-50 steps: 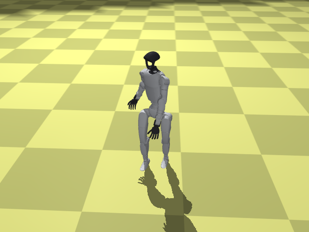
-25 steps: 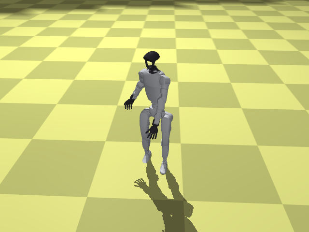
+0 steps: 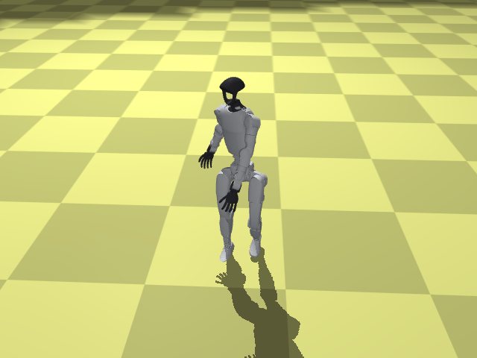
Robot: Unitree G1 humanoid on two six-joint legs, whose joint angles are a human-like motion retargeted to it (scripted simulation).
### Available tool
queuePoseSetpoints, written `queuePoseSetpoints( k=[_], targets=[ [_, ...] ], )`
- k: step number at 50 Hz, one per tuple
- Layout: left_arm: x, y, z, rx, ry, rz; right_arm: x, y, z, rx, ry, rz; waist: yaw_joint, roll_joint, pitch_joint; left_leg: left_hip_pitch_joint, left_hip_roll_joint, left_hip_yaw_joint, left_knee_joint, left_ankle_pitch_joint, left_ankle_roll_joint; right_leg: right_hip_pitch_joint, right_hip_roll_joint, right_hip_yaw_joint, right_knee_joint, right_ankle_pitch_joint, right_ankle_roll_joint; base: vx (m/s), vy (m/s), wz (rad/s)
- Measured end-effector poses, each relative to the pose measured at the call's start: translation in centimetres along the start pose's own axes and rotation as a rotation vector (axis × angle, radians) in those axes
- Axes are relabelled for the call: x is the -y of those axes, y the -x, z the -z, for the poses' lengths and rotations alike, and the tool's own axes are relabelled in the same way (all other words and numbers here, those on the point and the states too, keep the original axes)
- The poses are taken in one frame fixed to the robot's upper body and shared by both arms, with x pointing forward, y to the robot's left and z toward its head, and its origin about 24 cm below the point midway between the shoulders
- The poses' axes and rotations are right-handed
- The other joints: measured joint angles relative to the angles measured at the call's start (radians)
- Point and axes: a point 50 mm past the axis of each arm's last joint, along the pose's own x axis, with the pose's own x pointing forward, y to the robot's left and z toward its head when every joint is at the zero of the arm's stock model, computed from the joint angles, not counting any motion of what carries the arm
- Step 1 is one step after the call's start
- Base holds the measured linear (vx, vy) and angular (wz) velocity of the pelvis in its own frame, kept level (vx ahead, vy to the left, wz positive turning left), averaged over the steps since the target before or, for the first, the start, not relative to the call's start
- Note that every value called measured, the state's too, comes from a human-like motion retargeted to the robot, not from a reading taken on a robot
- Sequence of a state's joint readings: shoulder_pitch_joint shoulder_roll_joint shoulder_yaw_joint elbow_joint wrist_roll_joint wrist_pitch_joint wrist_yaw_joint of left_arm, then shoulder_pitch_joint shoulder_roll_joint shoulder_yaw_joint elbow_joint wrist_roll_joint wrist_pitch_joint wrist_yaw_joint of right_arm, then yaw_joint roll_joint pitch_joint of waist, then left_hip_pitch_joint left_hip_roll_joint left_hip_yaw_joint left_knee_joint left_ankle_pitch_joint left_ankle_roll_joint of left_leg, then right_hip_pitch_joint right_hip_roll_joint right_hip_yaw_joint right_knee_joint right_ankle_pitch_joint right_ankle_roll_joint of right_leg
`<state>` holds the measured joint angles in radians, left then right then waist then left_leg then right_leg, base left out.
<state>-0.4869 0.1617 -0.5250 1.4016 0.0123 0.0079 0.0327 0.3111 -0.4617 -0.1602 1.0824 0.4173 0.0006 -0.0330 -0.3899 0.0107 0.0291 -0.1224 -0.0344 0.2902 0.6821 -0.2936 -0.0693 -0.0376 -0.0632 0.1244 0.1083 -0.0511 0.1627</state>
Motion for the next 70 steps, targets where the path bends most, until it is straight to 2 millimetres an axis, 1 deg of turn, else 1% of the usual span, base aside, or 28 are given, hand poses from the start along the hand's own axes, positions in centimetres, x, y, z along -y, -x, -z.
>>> queuePoseSetpoints(
  k=[3, 5, 8, 10, 12, 15, 16, 18, 20, 22, 25, 27, 31, 36, 40, 43, 45, 47, 50, 52, 53, 55, 58, 60, 63, 65, 67, 70],
  targets=[
    [0.2, 0.1, 0.6, -0.012, -0.015, 0.017, -0.6, -0.1, -0.4, 0.009, 0.023, -0.027, 0.035, -0.014, -0.019, -0.035, 0.025, 0.056, -0.096, -0.045, 0.016, 0.01, -0.024, 0.009, -0.011, 0.004, 0.055, 0.3, 0.11, -0.14],
    [0.1, 0.0, 0.5, -0.009, -0.023, 0.017, -0.8, -0.3, -0.9, 0.017, 0.037, -0.037, 0.063, -0.012, -0.023, -0.027, 0.035, 0.088, -0.264, -0.043, 0.013, 0.013, -0.028, 0.015, -0.015, 0.001, 0.081, 0.3, 0.14, -0.2],
    [-0.3, 0.0, 0.5, -0.009, -0.025, 0.0, -0.8, -0.4, -1.4, 0.027, 0.057, -0.039, 0.099, 0.01, -0.015, 0.009, 0.046, 0.042, -0.502, 0.076, -0.031, 0.032, 0.0, 0.023, -0.015, -0.026, 0.081, 0.29, 0.17, -0.29],
    [-0.6, 0.0, 0.7, -0.017, -0.025, -0.01, -0.7, -0.4, -1.4, 0.029, 0.054, -0.035, 0.103, 0.015, -0.013, 0.028, 0.046, 0.008, -0.547, 0.119, -0.05, 0.044, 0.008, 0.023, -0.011, -0.05, 0.064, 0.27, 0.18, -0.02],
    [-1.0, 0.0, 0.6, -0.019, -0.02, -0.025, -0.7, -0.4, -1.5, 0.034, 0.029, -0.027, 0.082, 0.016, -0.006, 0.052, 0.04, -0.004, -0.562, 0.115, -0.062, 0.051, 0.01, 0.009, 0.011, -0.064, 0.018, 0.25, 0.17, 0.34],
    [-1.5, 0.0, 0.3, -0.02, -0.01, -0.046, -0.7, -0.3, -1.2, 0.032, -0.029, -0.009, 0.032, 0.036, 0.026, 0.106, 0.058, -0.034, -0.599, 0.118, -0.087, 0.033, 0.047, -0.03, 0.12, -0.095, -0.127, 0.26, 0.15, 0.58],
    [-1.6, 0.0, 0.0, -0.018, -0.01, -0.05, -0.6, -0.3, -0.9, 0.027, -0.045, -0.006, 0.014, 0.045, 0.038, 0.123, 0.067, -0.046, -0.61, 0.12, -0.097, 0.004, 0.064, -0.045, 0.187, -0.128, -0.159, 0.28, 0.12, 0.65],
    [-1.6, 0.0, -0.5, -0.01, -0.019, -0.048, -0.4, -0.1, 0.0, 0.004, -0.064, 0.002, -0.018, 0.063, 0.05, 0.147, 0.08, -0.067, -0.624, 0.117, -0.117, -0.055, 0.088, -0.083, 0.281, -0.178, -0.184, 0.3, 0.1, 0.57],
    [-1.2, -0.1, -0.8, 0.002, -0.039, -0.033, 0.1, 0.1, 1.4, -0.034, -0.067, 0.012, -0.04, 0.078, 0.047, 0.162, 0.085, -0.078, -0.625, 0.104, -0.133, -0.094, 0.094, -0.129, 0.283, -0.192, -0.157, 0.33, 0.08, 0.42],
    [-0.7, -0.1, -1.4, 0.024, -0.068, -0.01, 0.6, 0.3, 2.3, -0.065, -0.063, 0.021, -0.062, 0.092, 0.038, 0.172, 0.072, -0.088, -0.622, 0.086, -0.138, -0.111, 0.089, -0.163, 0.195, -0.175, -0.102, 0.36, 0.06, 0.34],
    [-0.1, -0.1, -1.8, 0.044, -0.113, 0.014, 1.2, 0.5, 3.3, -0.106, -0.048, 0.025, -0.085, 0.094, 0.022, 0.199, 0.032, -0.095, -0.612, 0.05, -0.118, -0.11, 0.086, -0.129, 0.025, -0.029, -0.032, 0.38, 0.04, 0.15],
    [-0.1, -0.1, -1.9, 0.046, -0.128, 0.01, 1.1, 0.5, 3.4, -0.117, -0.047, 0.024, -0.082, 0.096, 0.021, 0.209, 0.016, -0.086, -0.58, 0.026, -0.089, -0.098, 0.084, -0.083, -0.008, 0.055, -0.042, 0.37, 0.02, -0.21],
    [-0.7, -0.1, -1.7, 0.033, -0.113, -0.016, 0.2, 0.4, 3.0, -0.113, -0.027, 0.005, -0.05, 0.076, 0.036, 0.156, 0.013, -0.033, -0.35, 0.019, -0.022, -0.05, 0.058, -0.042, 0.03, -0.002, -0.061, 0.35, 0.03, -0.44],
    [-0.9, 0.0, -0.5, 0.018, -0.068, -0.024, -1.0, 0.3, 2.2, -0.073, 0.035, -0.035, 0.002, 0.017, 0.024, 0.005, 0.008, -0.011, -0.035, -0.012, 0.008, 0.005, 0.002, 0.009, 0.031, -0.014, -0.002, 0.31, 0.06, -0.46],
    [-0.8, 0.0, 0.4, 0.002, -0.066, -0.013, -1.3, 0.1, 1.2, -0.036, 0.065, -0.053, 0.046, -0.012, -0.005, -0.043, 0.025, 0.045, -0.105, -0.061, 0.021, 0.025, -0.032, 0.037, 0.017, -0.014, 0.053, 0.3, 0.11, -0.33],
    [-1.2, 0.0, 0.2, 0.005, -0.069, -0.025, -1.1, -0.2, 0.2, -0.015, 0.074, -0.047, 0.088, -0.005, -0.009, -0.012, 0.037, 0.058, -0.361, -0.017, -0.009, 0.036, -0.024, 0.05, 0.015, -0.033, 0.062, 0.3, 0.17, -0.36],
    [-1.6, 0.0, 0.0, 0.006, -0.071, -0.038, -0.9, -0.2, 0.0, -0.009, 0.076, -0.041, 0.108, 0.006, -0.005, 0.017, 0.044, 0.018, -0.507, 0.09, -0.039, 0.053, -0.004, 0.053, 0.015, -0.055, 0.046, 0.29, 0.19, -0.22],
    [-1.9, 0.0, -0.2, 0.003, -0.075, -0.048, -0.7, -0.2, 0.1, -0.014, 0.064, -0.034, 0.108, 0.004, -0.004, 0.035, 0.041, -0.019, -0.543, 0.141, -0.054, 0.069, 0.002, 0.044, 0.024, -0.077, 0.011, 0.27, 0.19, 0.21],
    [-2.6, 0.0, -1.0, 0.013, -0.072, -0.071, -0.7, -0.1, 0.2, -0.018, 0.02, -0.023, 0.078, -0.004, 0.019, 0.078, 0.038, -0.054, -0.554, 0.128, -0.064, 0.072, 0.014, 0.0, 0.108, -0.092, -0.1, 0.26, 0.18, 0.65],
    [-2.9, 0.0, -1.8, 0.021, -0.069, -0.081, -0.9, -0.1, 0.4, -0.02, -0.011, -0.026, 0.049, 0.003, 0.053, 0.12, 0.055, -0.083, -0.57, 0.126, -0.079, 0.03, 0.044, -0.043, 0.264, -0.127, -0.202, 0.27, 0.14, 0.78],
    [-3.0, 0.0, -2.0, 0.023, -0.071, -0.081, -0.9, -0.1, 0.6, -0.024, -0.02, -0.03, 0.035, 0.007, 0.063, 0.136, 0.064, -0.097, -0.578, 0.127, -0.088, -0.004, 0.06, -0.062, 0.348, -0.156, -0.236, 0.27, 0.12, 0.75],
    [-2.9, -0.1, -2.5, 0.028, -0.077, -0.072, -0.9, 0.0, 1.1, -0.032, -0.031, -0.035, 0.004, 0.016, 0.072, 0.156, 0.075, -0.123, -0.589, 0.125, -0.103, -0.07, 0.082, -0.095, 0.47, -0.208, -0.254, 0.28, 0.09, 0.71],
    [-1.9, -0.1, -2.7, 0.038, -0.086, -0.043, -0.3, 0.3, 2.1, -0.05, -0.04, -0.022, -0.038, 0.032, 0.061, 0.171, 0.078, -0.155, -0.593, 0.111, -0.124, -0.116, 0.096, -0.138, 0.457, -0.235, -0.205, 0.32, 0.07, 0.63],
    [-1.4, -0.1, -3.1, 0.052, -0.086, -0.028, 0.3, 0.3, 2.2, -0.057, -0.048, -0.003, -0.068, 0.037, 0.049, 0.178, 0.06, -0.174, -0.593, 0.096, -0.127, -0.114, 0.088, -0.161, 0.332, -0.213, -0.143, 0.36, 0.05, 0.56],
    [-0.9, -0.1, -3.5, 0.065, -0.091, -0.023, 1.0, 0.4, 2.7, -0.077, -0.051, 0.022, -0.082, 0.017, 0.022, 0.201, 0.005, -0.181, -0.586, 0.064, -0.108, -0.082, 0.061, -0.148, 0.105, -0.047, -0.039, 0.37, 0.02, 0.19],
    [-0.8, -0.1, -3.4, 0.062, -0.093, -0.024, 1.3, 0.5, 2.9, -0.088, -0.058, 0.031, -0.067, 0.015, 0.013, 0.212, -0.01, -0.168, -0.569, 0.045, -0.089, -0.063, 0.056, -0.125, 0.058, 0.004, -0.037, 0.35, 0.0, -0.32],
    [-0.9, -0.1, -3.3, 0.055, -0.088, -0.024, 1.4, 0.5, 2.8, -0.09, -0.061, 0.034, -0.04, 0.017, 0.016, 0.205, -0.012, -0.135, -0.511, 0.039, -0.061, -0.038, 0.054, -0.1, 0.054, -0.022, -0.061, 0.33, 0.01, -0.59],
    [-1.0, -0.1, -2.7, 0.036, -0.077, -0.018, 1.0, 0.4, 2.5, -0.092, -0.053, 0.025, 0.001, -0.007, 0.017, 0.136, -0.019, -0.076, -0.305, 0.06, -0.004, 0.005, 0.024, -0.06, 0.034, -0.037, -0.066, 0.31, 0.03, -0.62]
  ],
)
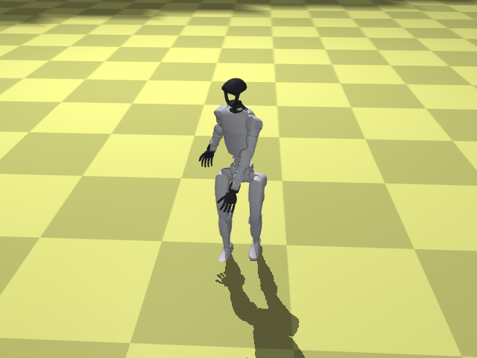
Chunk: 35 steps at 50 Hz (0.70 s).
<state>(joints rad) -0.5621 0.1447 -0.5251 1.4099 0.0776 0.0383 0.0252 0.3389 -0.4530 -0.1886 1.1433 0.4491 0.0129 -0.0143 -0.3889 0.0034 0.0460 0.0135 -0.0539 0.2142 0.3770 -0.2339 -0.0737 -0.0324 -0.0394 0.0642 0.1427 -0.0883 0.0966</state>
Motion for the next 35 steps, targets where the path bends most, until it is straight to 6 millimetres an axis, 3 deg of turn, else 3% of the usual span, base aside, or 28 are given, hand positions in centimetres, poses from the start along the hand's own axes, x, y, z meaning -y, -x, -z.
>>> queuePoseSetpoints(
  k=[5, 9, 12, 15, 17, 20, 22, 25, 27, 31, 35],
  targets=[
    [0.5, 0.2, 2.3, -0.044, 0.006, 0.017, -0.7, 0.1, -0.1, 0.016, 0.022, -0.024, 0.049, -0.044, -0.034, -0.172, 0.007, 0.045, 0.297, -0.033, 0.004, 0.042, -0.053, 0.046, -0.032, 0.001, 0.056, 0.31, 0.07, -0.45],
    [0.4, 0.2, 2.9, -0.052, 0.005, 0.017, -1.4, -0.1, -0.9, 0.04, 0.04, -0.05, 0.079, -0.048, -0.055, -0.18, 0.04, 0.119, 0.115, -0.098, -0.006, 0.049, -0.07, 0.064, -0.031, -0.003, 0.13, 0.34, 0.13, -0.24],
    [0.0, 0.2, 2.5, -0.043, 0.009, 0.003, -1.7, -0.2, -1.8, 0.06, 0.052, -0.061, 0.093, -0.018, -0.047, -0.129, 0.06, 0.115, -0.161, -0.015, -0.035, 0.063, -0.046, 0.063, -0.026, -0.023, 0.133, 0.33, 0.18, -0.12],
    [-0.4, 0.1, 2.1, -0.041, 0.003, -0.009, -1.8, -0.3, -2.0, 0.062, 0.045, -0.06, 0.084, 0.003, -0.04, -0.092, 0.062, 0.067, -0.258, 0.074, -0.051, 0.083, -0.028, 0.05, -0.013, -0.048, 0.087, 0.32, 0.2, 0.12],
    [-0.7, 0.1, 1.7, -0.032, 0.001, -0.022, -1.9, -0.3, -2.0, 0.064, 0.023, -0.055, 0.063, 0.011, -0.026, -0.061, 0.064, 0.053, -0.266, 0.066, -0.056, 0.083, -0.019, 0.027, 0.039, -0.048, 0.016, 0.32, 0.2, 0.36],
    [-1.2, 0.0, 0.8, -0.018, 0.002, -0.036, -2.1, -0.2, -1.7, 0.065, -0.009, -0.061, 0.022, 0.039, 0.021, 0.004, 0.093, 0.028, -0.286, 0.06, -0.078, 0.022, 0.033, -0.001, 0.254, -0.078, -0.14, 0.33, 0.18, 0.42],
    [-1.3, 0.0, 0.3, -0.012, -0.001, -0.034, -2.0, -0.1, -1.1, 0.056, -0.009, -0.067, -0.005, 0.055, 0.035, 0.027, 0.108, 0.013, -0.288, 0.055, -0.093, -0.058, 0.064, -0.018, 0.403, -0.127, -0.175, 0.34, 0.14, 0.42],
    [-1.1, 0.0, -0.6, 0.007, 0.0, -0.026, -1.4, 0.1, -0.1, 0.04, -0.001, -0.057, -0.048, 0.077, 0.039, 0.04, 0.114, -0.008, -0.273, 0.041, -0.113, -0.136, 0.068, -0.088, 0.443, -0.17, -0.152, 0.37, 0.1, 0.47],
    [-0.8, 0.0, -1.2, 0.027, 0.004, -0.022, -0.8, 0.2, 0.4, 0.029, 0.001, -0.041, -0.076, 0.08, 0.033, 0.048, 0.098, -0.024, -0.26, 0.029, -0.117, -0.139, 0.067, -0.109, 0.323, -0.154, -0.095, 0.4, 0.07, 0.54],
    [-0.8, 0.0, -2.1, 0.058, 0.005, -0.032, -0.1, 0.3, 1.4, -0.002, 0.008, -0.017, -0.095, 0.043, 0.017, 0.086, 0.024, -0.032, -0.236, -0.005, -0.086, -0.101, 0.054, -0.074, 0.043, 0.014, 0.027, 0.41, 0.04, 0.29],
    [-1.2, 0.0, -2.4, 0.053, 0.014, -0.047, -0.5, 0.3, 1.7, -0.032, 0.005, -0.015, -0.045, 0.012, 0.024, 0.076, -0.001, 0.013, -0.092, -0.008, -0.022, -0.044, 0.026, -0.033, 0.022, 0.022, -0.008, 0.37, 0.01, -0.33]
  ],
)
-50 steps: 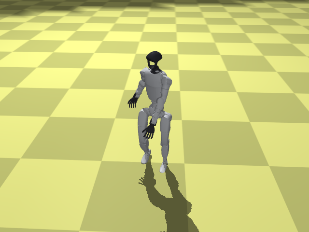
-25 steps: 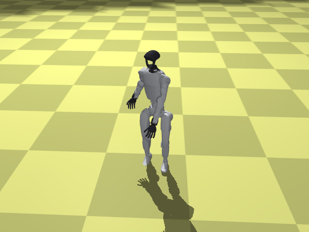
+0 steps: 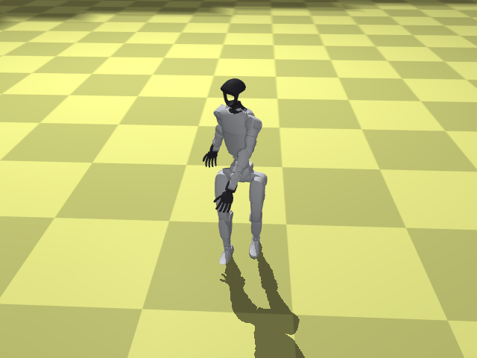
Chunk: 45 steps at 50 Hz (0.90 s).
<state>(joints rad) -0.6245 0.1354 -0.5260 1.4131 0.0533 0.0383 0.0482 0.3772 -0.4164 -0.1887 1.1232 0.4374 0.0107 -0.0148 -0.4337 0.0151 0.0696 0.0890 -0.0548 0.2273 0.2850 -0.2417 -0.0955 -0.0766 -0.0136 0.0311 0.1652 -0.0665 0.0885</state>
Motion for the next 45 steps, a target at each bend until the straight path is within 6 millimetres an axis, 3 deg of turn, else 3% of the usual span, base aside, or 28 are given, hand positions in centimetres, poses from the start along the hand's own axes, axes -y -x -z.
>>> queuePoseSetpoints(
  k=[4, 7, 12, 15, 18, 20, 23, 25, 29, 33, 38, 42, 45],
  targets=[
    [0.4, 0.1, 1.3, -0.031, 0.012, 0.024, -0.3, 0.0, 0.1, -0.011, 0.028, -0.021, 0.049, -0.039, -0.02, -0.159, 0.01, 0.032, 0.363, 0.051, 0.043, 0.049, -0.045, 0.031, -0.001, -0.02, 0.016, 0.36, 0.02, -0.32],
    [1.2, 0.2, 2.8, -0.057, 0.01, 0.05, -0.3, 0.0, -0.5, 0.013, 0.042, -0.028, 0.082, -0.055, -0.05, -0.255, 0.025, 0.057, 0.486, 0.014, 0.043, 0.074, -0.072, 0.053, -0.015, -0.025, 0.055, 0.35, 0.06, -0.29],
    [1.6, 0.4, 3.8, -0.077, 0.004, 0.065, -0.6, -0.3, -2.8, 0.076, 0.058, -0.035, 0.144, -0.047, -0.078, -0.269, 0.034, 0.099, 0.216, -0.042, 0.036, 0.09, -0.087, 0.089, -0.035, -0.029, 0.121, 0.34, 0.11, -0.4],
    [1.4, 0.4, 3.8, -0.073, 0.009, 0.046, -0.7, -0.4, -4.3, 0.117, 0.071, -0.032, 0.168, -0.008, -0.066, -0.21, 0.047, 0.094, -0.083, 0.035, -0.004, 0.112, -0.053, 0.098, -0.04, -0.05, 0.119, 0.33, 0.16, -0.33],
    [0.9, 0.4, 3.8, -0.073, 0.004, 0.032, -0.7, -0.4, -5.1, 0.14, 0.06, -0.027, 0.146, 0.012, -0.057, -0.165, 0.045, 0.058, -0.166, 0.068, -0.017, 0.133, -0.038, 0.089, -0.028, -0.071, 0.076, 0.31, 0.17, 0.16],
    [0.6, 0.3, 3.7, -0.07, 0.001, 0.019, -0.8, -0.4, -5.2, 0.15, 0.036, -0.024, 0.115, 0.022, -0.042, -0.129, 0.049, 0.038, -0.183, 0.058, -0.025, 0.133, -0.025, 0.072, 0.024, -0.069, 0.005, 0.31, 0.16, 0.49],
    [0.0, 0.3, 3.3, -0.064, 0.001, 0.003, -1.0, -0.4, -4.9, 0.149, 0.002, -0.033, 0.065, 0.05, 0.002, -0.065, 0.08, 0.011, -0.212, 0.061, -0.05, 0.054, 0.024, 0.045, 0.26, -0.098, -0.131, 0.32, 0.13, 0.48],
    [-0.2, 0.2, 3.0, -0.062, 0.003, 0.0, -0.9, -0.4, -4.2, 0.136, -0.006, -0.036, 0.039, 0.065, 0.012, -0.044, 0.096, -0.002, -0.214, 0.054, -0.065, -0.022, 0.047, 0.029, 0.392, -0.143, -0.152, 0.34, 0.09, 0.34],
    [0.1, 0.2, 2.4, -0.046, 0.025, 0.01, 0.1, -0.2, -2.9, 0.103, -0.015, -0.006, -0.008, 0.082, 0.006, -0.024, 0.091, -0.017, -0.192, 0.023, -0.091, -0.076, 0.043, -0.025, 0.276, -0.181, -0.067, 0.38, 0.05, 0.26],
    [0.6, 0.2, 2.0, -0.029, 0.04, 0.02, 1.6, -0.1, -2.2, 0.076, -0.047, 0.04, -0.033, 0.064, -0.013, 0.011, 0.037, -0.017, -0.172, -0.019, -0.069, -0.056, 0.029, 0.006, 0.004, 0.012, 0.047, 0.41, 0.02, 0.05],
    [0.8, 0.1, 1.5, -0.024, 0.044, 0.02, 2.9, 0.0, -2.3, 0.069, -0.12, 0.09, 0.004, 0.06, -0.005, -0.023, 0.035, 0.032, 0.015, -0.049, 0.004, -0.004, 0.014, 0.053, -0.001, -0.016, 0.028, 0.36, 0.01, -0.35],
    [1.0, 0.2, 1.9, -0.028, 0.033, 0.031, 2.6, 0.0, -2.3, 0.065, -0.109, 0.08, 0.041, 0.02, -0.014, -0.174, 0.025, 0.028, 0.32, -0.065, 0.047, 0.039, -0.028, 0.079, -0.016, -0.024, 0.065, 0.32, 0.04, -0.29],
    [1.3, 0.2, 2.5, -0.037, 0.026, 0.045, 2.1, 0.0, -2.4, 0.073, -0.087, 0.052, 0.071, -0.006, -0.03, -0.257, 0.029, 0.045, 0.375, -0.093, 0.053, 0.056, -0.056, 0.093, -0.026, -0.019, 0.103, 0.3, 0.08, -0.17]
  ],
)
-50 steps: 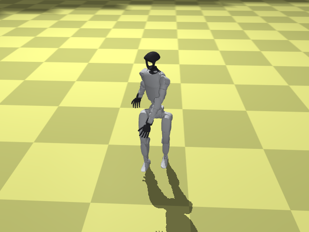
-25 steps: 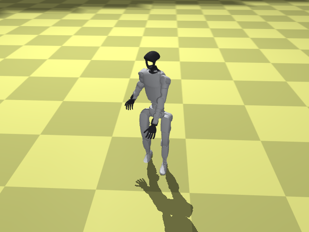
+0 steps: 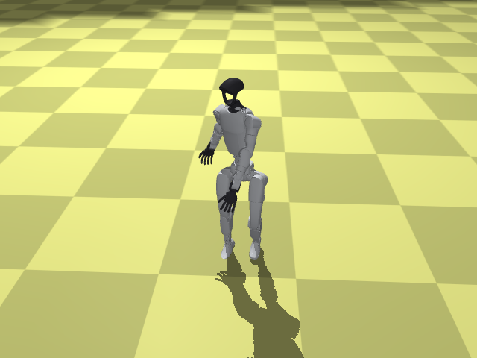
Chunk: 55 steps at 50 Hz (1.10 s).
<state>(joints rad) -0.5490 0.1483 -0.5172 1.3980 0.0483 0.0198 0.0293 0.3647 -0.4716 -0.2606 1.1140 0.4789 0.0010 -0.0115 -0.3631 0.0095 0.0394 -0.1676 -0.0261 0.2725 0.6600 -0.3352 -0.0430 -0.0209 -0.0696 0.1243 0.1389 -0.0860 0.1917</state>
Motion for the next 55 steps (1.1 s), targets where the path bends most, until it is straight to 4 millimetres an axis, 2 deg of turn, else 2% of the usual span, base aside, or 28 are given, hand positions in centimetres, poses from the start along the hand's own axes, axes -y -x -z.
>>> queuePoseSetpoints(
  k=[3, 6, 9, 11, 15, 16, 18, 20, 22, 24, 25, 26, 29, 32, 36, 40, 43, 45, 47, 50, 52, 53, 55],
  targets=[
    [-0.1, 0.0, 0.0, -0.001, 0.002, 0.001, -0.7, -0.1, -0.5, 0.009, 0.017, -0.027, 0.028, -0.008, -0.007, -0.021, 0.023, 0.044, -0.152, -0.007, 0.002, 0.01, -0.016, 0.002, -0.008, -0.001, 0.025, 0.3, 0.12, -0.06],
    [-0.4, 0.0, -0.1, 0.002, 0.007, -0.018, -1.1, -0.2, -0.8, 0.014, 0.037, -0.038, 0.057, 0.003, 0.001, 0.006, 0.041, 0.045, -0.394, 0.089, -0.028, 0.026, -0.003, 0.001, -0.004, -0.021, 0.026, 0.31, 0.16, -0.13],
    [-0.8, 0.0, -0.2, 0.0, 0.003, -0.036, -1.4, -0.3, -0.8, 0.016, 0.042, -0.04, 0.061, 0.011, 0.009, 0.04, 0.037, 0.004, -0.49, 0.158, -0.054, 0.043, 0.004, -0.013, 0.014, -0.04, -0.002, 0.3, 0.19, 0.09],
    [-0.8, 0.0, -0.2, -0.002, -0.002, -0.043, -1.6, -0.3, -0.8, 0.02, 0.031, -0.039, 0.043, 0.02, 0.017, 0.069, 0.036, -0.014, -0.505, 0.148, -0.067, 0.047, 0.012, -0.034, 0.049, -0.038, -0.06, 0.3, 0.2, 0.44],
    [-0.7, 0.0, -0.4, -0.004, -0.011, -0.04, -2.1, -0.2, -1.0, 0.038, 0.0, -0.051, -0.029, 0.064, 0.059, 0.159, 0.066, -0.062, -0.575, 0.162, -0.107, -0.019, 0.074, -0.062, 0.28, -0.059, -0.241, 0.32, 0.18, 0.66],
    [-0.5, 0.0, -0.3, -0.005, -0.016, -0.032, -2.2, -0.2, -0.9, 0.044, 0.002, -0.059, -0.05, 0.073, 0.058, 0.172, 0.072, -0.073, -0.588, 0.165, -0.119, -0.053, 0.091, -0.062, 0.336, -0.085, -0.246, 0.33, 0.13, 0.67],
    [0.0, 0.0, -0.2, -0.006, -0.023, -0.014, -2.3, -0.1, -0.8, 0.057, 0.016, -0.072, -0.09, 0.09, 0.048, 0.189, 0.077, -0.092, -0.607, 0.165, -0.144, -0.112, 0.113, -0.078, 0.391, -0.126, -0.225, 0.36, 0.1, 0.59],
    [0.7, 0.0, 0.1, -0.006, -0.026, 0.009, -2.2, 0.1, -0.8, 0.073, 0.036, -0.081, -0.124, 0.099, 0.028, 0.204, 0.071, -0.102, -0.615, 0.156, -0.165, -0.142, 0.111, -0.118, 0.333, -0.135, -0.172, 0.38, 0.08, 0.42],
    [1.2, 0.0, 0.0, 0.004, -0.019, 0.027, -2.2, 0.1, -1.5, 0.1, 0.064, -0.09, -0.159, 0.099, 0.006, 0.219, 0.042, -0.11, -0.62, 0.143, -0.17, -0.143, 0.102, -0.147, 0.177, -0.089, -0.105, 0.4, 0.05, 0.32],
    [1.5, 0.0, 0.0, 0.01, -0.015, 0.036, -2.4, 0.1, -2.2, 0.123, 0.087, -0.099, -0.178, 0.088, -0.014, 0.243, 0.007, -0.108, -0.62, 0.122, -0.156, -0.131, 0.106, -0.111, 0.031, 0.013, -0.06, 0.4, 0.03, 0.03],
    [1.5, 0.1, -0.1, 0.013, -0.013, 0.037, -2.5, 0.1, -2.6, 0.133, 0.095, -0.103, -0.181, 0.083, -0.021, 0.256, -0.008, -0.104, -0.619, 0.111, -0.145, -0.124, 0.111, -0.078, -0.02, 0.068, -0.052, 0.37, 0.02, -0.33],
    [1.4, 0.1, 0.0, 0.011, -0.009, 0.032, -2.7, 0.0, -3.0, 0.144, 0.095, -0.103, -0.172, 0.085, -0.022, 0.264, -0.011, -0.092, -0.611, 0.1, -0.133, -0.117, 0.116, -0.049, -0.027, 0.078, -0.069, 0.36, 0.02, -0.54],
    [0.9, 0.0, 0.0, 0.007, 0.008, 0.01, -3.6, 0.0, -4.0, 0.168, 0.096, -0.109, -0.129, 0.077, -0.019, 0.261, -0.018, -0.041, -0.521, 0.084, -0.084, -0.087, 0.111, 0.013, -0.016, 0.048, -0.088, 0.34, 0.02, -0.82],
    [0.4, 0.0, 0.3, -0.005, 0.028, -0.008, -4.6, -0.1, -4.4, 0.173, 0.115, -0.123, -0.08, 0.036, -0.017, 0.178, -0.027, 0.002, -0.276, 0.098, -0.032, -0.047, 0.074, 0.06, -0.009, 0.031, -0.049, 0.33, 0.06, -0.79],
    [0.4, 0.2, 1.9, -0.033, 0.052, -0.015, -5.3, 0.0, -4.8, 0.195, 0.15, -0.137, -0.035, -0.007, -0.042, 0.04, -0.028, 0.002, -0.049, 0.07, -0.035, 0.001, 0.026, 0.109, -0.04, 0.033, 0.005, 0.32, 0.09, -0.57],
    [0.5, 0.3, 3.2, -0.06, 0.082, -0.02, -6.0, 0.1, -6.4, 0.253, 0.177, -0.147, -0.009, -0.01, -0.071, 0.02, 0.014, 0.083, -0.212, 0.019, -0.027, 0.021, 0.003, 0.133, -0.062, 0.039, 0.06, 0.33, 0.14, -0.36],
    [0.3, 0.4, 3.8, -0.072, 0.122, -0.046, -6.5, 0.3, -8.2, 0.319, 0.201, -0.147, 0.001, 0.024, -0.069, 0.062, 0.035, 0.095, -0.466, 0.114, -0.05, 0.028, 0.024, 0.147, -0.051, 0.018, 0.07, 0.32, 0.19, -0.39],
    [0.3, 0.5, 4.5, -0.089, 0.14, -0.06, -6.8, 0.5, -8.9, 0.354, 0.208, -0.147, -0.005, 0.039, -0.068, 0.081, 0.035, 0.069, -0.527, 0.162, -0.064, 0.032, 0.033, 0.151, -0.032, 0.001, 0.056, 0.31, 0.23, -0.22],
    [0.2, 0.6, 5.0, -0.105, 0.161, -0.075, -7.1, 0.7, -9.7, 0.39, 0.194, -0.144, -0.031, 0.053, -0.059, 0.105, 0.032, 0.059, -0.532, 0.155, -0.074, 0.027, 0.041, 0.14, 0.015, -0.012, -0.002, 0.3, 0.24, 0.1],
    [0.3, 0.7, 5.6, -0.127, 0.204, -0.087, -7.4, 1.2, -10.6, 0.44, 0.146, -0.147, -0.089, 0.097, -0.019, 0.158, 0.06, 0.043, -0.546, 0.152, -0.101, -0.016, 0.093, 0.107, 0.185, -0.02, -0.186, 0.31, 0.24, 0.33],
    [0.5, 0.8, 6.0, -0.142, 0.233, -0.084, -7.4, 1.4, -10.7, 0.46, 0.125, -0.161, -0.128, 0.128, -0.001, 0.184, 0.081, 0.03, -0.556, 0.156, -0.121, -0.083, 0.139, 0.089, 0.319, -0.049, -0.257, 0.33, 0.2, 0.33],
    [0.6, 0.9, 6.2, -0.147, 0.246, -0.083, -7.3, 1.5, -10.6, 0.467, 0.12, -0.166, -0.146, 0.139, 0.001, 0.192, 0.086, 0.026, -0.558, 0.155, -0.13, -0.114, 0.155, 0.081, 0.355, -0.072, -0.257, 0.35, 0.16, 0.27],
    [0.7, 0.9, 6.6, -0.156, 0.271, -0.081, -7.1, 1.6, -10.3, 0.474, 0.118, -0.167, -0.177, 0.151, -0.003, 0.207, 0.084, 0.023, -0.557, 0.146, -0.146, -0.151, 0.163, 0.046, 0.328, -0.111, -0.215, 0.38, 0.13, 0.2]
  ],
)
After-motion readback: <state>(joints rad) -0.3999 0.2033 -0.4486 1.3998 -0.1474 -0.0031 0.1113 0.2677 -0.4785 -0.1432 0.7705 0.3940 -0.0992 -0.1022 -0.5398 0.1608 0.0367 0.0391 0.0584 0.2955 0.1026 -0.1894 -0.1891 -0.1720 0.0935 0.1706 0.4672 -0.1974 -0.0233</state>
